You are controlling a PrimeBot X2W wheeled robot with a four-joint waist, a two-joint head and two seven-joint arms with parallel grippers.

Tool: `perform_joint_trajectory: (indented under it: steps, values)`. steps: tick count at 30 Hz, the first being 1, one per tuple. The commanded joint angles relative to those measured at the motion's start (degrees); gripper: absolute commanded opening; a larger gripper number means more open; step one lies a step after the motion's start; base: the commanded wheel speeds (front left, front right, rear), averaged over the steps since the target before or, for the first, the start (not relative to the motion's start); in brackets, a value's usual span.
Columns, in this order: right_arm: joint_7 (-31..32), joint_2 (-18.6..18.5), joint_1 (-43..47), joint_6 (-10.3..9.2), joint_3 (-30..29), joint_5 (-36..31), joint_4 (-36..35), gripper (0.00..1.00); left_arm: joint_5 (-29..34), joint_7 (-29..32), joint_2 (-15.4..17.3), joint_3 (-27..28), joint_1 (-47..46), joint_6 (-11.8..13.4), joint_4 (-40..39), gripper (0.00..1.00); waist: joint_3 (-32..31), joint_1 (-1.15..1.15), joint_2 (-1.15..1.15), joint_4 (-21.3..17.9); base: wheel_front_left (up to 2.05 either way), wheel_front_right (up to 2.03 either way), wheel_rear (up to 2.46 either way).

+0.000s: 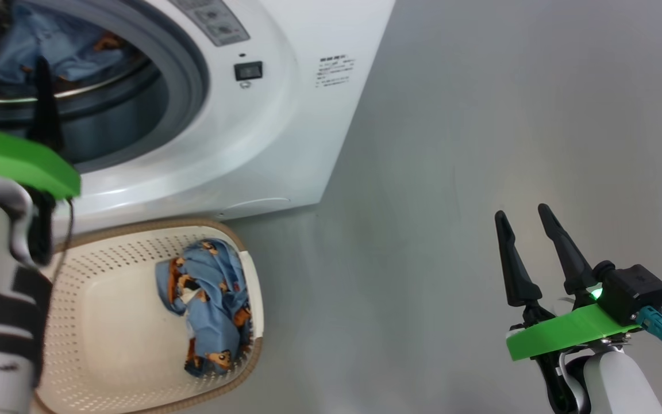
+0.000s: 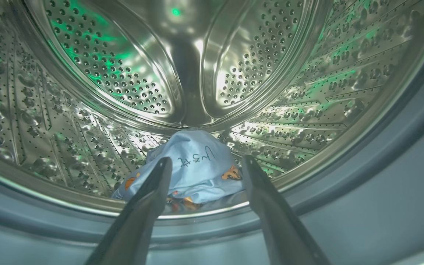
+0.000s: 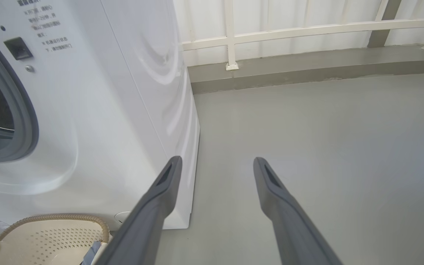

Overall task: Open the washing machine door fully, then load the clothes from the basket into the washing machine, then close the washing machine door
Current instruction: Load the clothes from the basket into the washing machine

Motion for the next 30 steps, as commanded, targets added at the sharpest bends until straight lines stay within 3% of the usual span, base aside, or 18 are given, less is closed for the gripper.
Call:
perform_joint_trajectory:
  steps: [1, 14, 30]
  values:
    - [-0.3, -0.3, 0.0, 0.08, 0.7, -0.6, -1.0, 1.00, 0.7, -0.3, 2.0, 1.7, 1.2, -0.1, -2.0, 1.00, -1.3, 0.00, 0.00, 1.2, 0.00, 0.00, 0.00]
    - [-0.3, -1.1, 2.9, 0.08, -1.7, -2.3, 1.0, 1.00, 3.0, -0.3, -1.9, 6.6, 16.8, -0.1, -10.1, 1.00, -7.9, 0.00, 0.00, 5.7, 0.00, 0.00, 0.00]
    - [-0.3, -4.0, 8.0, 0.08, -2.4, -1.5, 2.3, 1.00, 6.4, -0.3, -3.6, 8.3, 31.9, -0.1, -19.2, 1.00, -16.0, 0.00, 0.00, 8.3, 0.00, 0.00, 0.00]
